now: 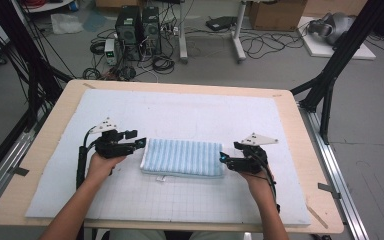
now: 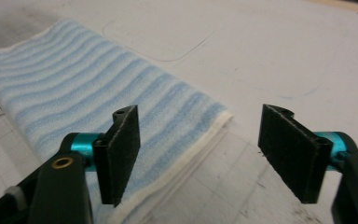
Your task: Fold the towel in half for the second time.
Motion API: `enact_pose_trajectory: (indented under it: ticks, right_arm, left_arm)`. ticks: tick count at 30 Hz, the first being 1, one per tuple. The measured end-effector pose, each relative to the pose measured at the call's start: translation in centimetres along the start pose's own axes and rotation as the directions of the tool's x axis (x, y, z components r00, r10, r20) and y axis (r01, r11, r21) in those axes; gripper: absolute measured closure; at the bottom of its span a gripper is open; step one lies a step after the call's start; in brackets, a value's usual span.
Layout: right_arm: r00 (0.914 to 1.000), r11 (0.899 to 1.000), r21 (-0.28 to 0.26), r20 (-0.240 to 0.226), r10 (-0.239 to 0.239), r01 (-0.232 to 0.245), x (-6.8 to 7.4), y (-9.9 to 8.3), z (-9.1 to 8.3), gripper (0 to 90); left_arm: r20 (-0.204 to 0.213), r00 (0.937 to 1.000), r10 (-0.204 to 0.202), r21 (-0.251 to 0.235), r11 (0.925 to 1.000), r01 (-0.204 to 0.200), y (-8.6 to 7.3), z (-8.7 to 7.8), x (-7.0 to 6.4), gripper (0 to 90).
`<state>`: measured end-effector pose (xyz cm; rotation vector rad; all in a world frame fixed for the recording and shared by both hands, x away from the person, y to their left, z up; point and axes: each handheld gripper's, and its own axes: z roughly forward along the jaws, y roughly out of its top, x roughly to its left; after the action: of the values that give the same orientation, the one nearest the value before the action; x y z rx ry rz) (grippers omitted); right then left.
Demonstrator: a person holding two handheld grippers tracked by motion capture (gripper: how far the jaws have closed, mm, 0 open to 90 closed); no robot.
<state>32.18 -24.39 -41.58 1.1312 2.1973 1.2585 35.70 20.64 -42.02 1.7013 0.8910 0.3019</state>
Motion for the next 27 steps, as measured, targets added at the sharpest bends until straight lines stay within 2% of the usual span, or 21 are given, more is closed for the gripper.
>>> enact_pose_trajectory:
  ticks: [1,2,4,6,9,13,15,17,22,27]
  right_arm:
    - [0.9999,1.000,-0.010,0.014,-0.002,0.002,0.0,-0.1,-0.5,23.8]
    - [0.9994,1.000,-0.014,0.033,-0.012,0.012,-0.1,-0.1,-0.9,21.2]
    - [0.9984,0.999,-0.023,0.052,-0.022,0.023,-0.4,-0.3,-1.7,18.5]
    - [0.9968,0.999,-0.029,0.076,-0.023,0.025,-0.7,-0.7,-2.5,11.9]
    - [0.9942,0.999,-0.053,0.107,-0.007,0.013,-1.3,-1.3,-3.6,11.6]
    - [0.9916,0.996,-0.090,0.129,-0.011,0.023,-1.9,-2.1,-4.9,11.4]
    - [0.9903,0.995,-0.101,0.139,-0.008,0.022,-2.1,-2.4,-5.2,11.3]
    - [0.9891,0.994,-0.102,0.146,-0.013,0.028,-2.3,-2.7,-5.3,11.3]
    - [0.9897,0.993,-0.112,0.143,-0.007,0.024,-2.5,-3.1,-5.3,11.3]
    - [0.9903,0.994,-0.111,0.139,0.000,0.015,-2.4,-3.0,-5.4,11.3]
  left_arm:
    - [-0.007,1.0000,-0.001,-0.012,0.9999,0.001,0.1,-0.4,0.1,24.4]
    - [-0.006,0.9999,0.013,-0.022,0.9997,-0.013,0.1,-0.9,0.3,22.2]
    - [-0.009,0.9992,0.040,-0.044,0.9982,-0.040,0.0,-1.9,0.6,21.1]
    - [-0.019,0.9986,0.049,-0.077,0.9957,-0.050,-0.4,-2.7,0.9,18.8]
    - [-0.035,0.9981,0.051,-0.121,0.9912,-0.055,-0.8,-3.4,1.1,18.8]
    - [-0.025,0.9966,0.078,-0.165,0.9829,-0.081,-0.9,-4.1,1.0,20.2]
    - [-0.037,0.9921,0.119,-0.181,0.9756,-0.124,-1.1,-4.3,0.9,20.6]
    - [-0.043,0.9898,0.136,-0.167,0.9757,-0.141,-1.3,-4.4,0.9,21.9]
    - [-0.057,0.9909,0.122,-0.137,0.9823,-0.128,-1.3,-4.3,1.0,22.1]
    - [-0.063,0.9921,0.108,-0.134,0.9842,-0.116,-1.4,-4.3,1.0,22.1]
